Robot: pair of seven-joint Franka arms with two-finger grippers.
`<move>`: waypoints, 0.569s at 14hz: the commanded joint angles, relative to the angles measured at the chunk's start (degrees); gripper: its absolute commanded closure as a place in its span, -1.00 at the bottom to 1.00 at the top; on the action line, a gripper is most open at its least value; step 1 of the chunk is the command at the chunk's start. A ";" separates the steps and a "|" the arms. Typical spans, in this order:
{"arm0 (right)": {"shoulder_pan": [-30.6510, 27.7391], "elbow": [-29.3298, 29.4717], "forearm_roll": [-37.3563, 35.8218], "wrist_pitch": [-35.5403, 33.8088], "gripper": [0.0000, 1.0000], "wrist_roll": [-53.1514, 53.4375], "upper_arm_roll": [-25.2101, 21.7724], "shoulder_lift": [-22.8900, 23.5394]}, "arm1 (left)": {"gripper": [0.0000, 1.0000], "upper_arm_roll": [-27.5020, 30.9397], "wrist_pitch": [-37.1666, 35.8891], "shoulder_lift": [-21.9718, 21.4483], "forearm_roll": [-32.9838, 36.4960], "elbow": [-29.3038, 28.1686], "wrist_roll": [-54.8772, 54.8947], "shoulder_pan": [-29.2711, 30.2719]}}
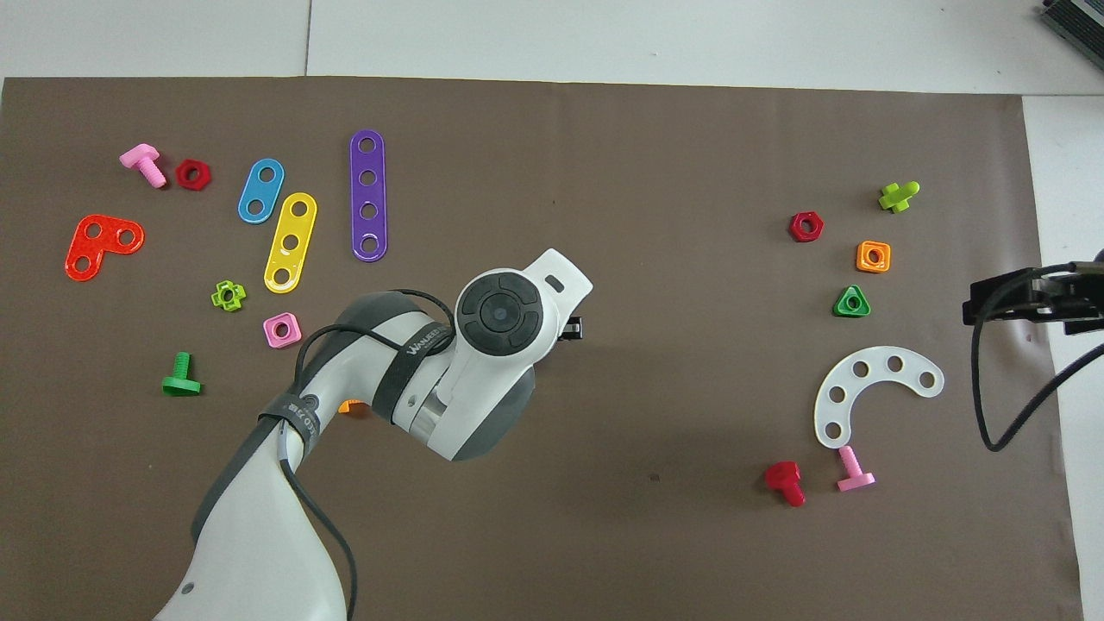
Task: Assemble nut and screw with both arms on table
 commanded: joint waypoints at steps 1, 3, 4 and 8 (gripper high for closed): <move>0.03 -1.47 0.84 0.64 -1.00 0.60 -0.13 -1.33 | -1.00 0.70 0.45 -1.64 1.04 -1.08 -0.63 -0.44; 0.03 -1.47 0.84 0.64 -1.00 0.60 -0.13 -1.33 | -1.00 0.70 -0.25 -2.78 1.04 -1.00 -0.72 -0.17; 0.03 -1.47 0.84 0.64 -1.00 0.60 -0.13 -1.33 | -1.00 0.70 -0.17 -2.88 1.04 -1.00 -0.72 -0.17; 0.03 -1.47 0.84 0.64 -1.00 0.60 -0.13 -1.33 | -0.88 0.79 -0.61 -3.23 1.04 -0.91 -0.81 -0.17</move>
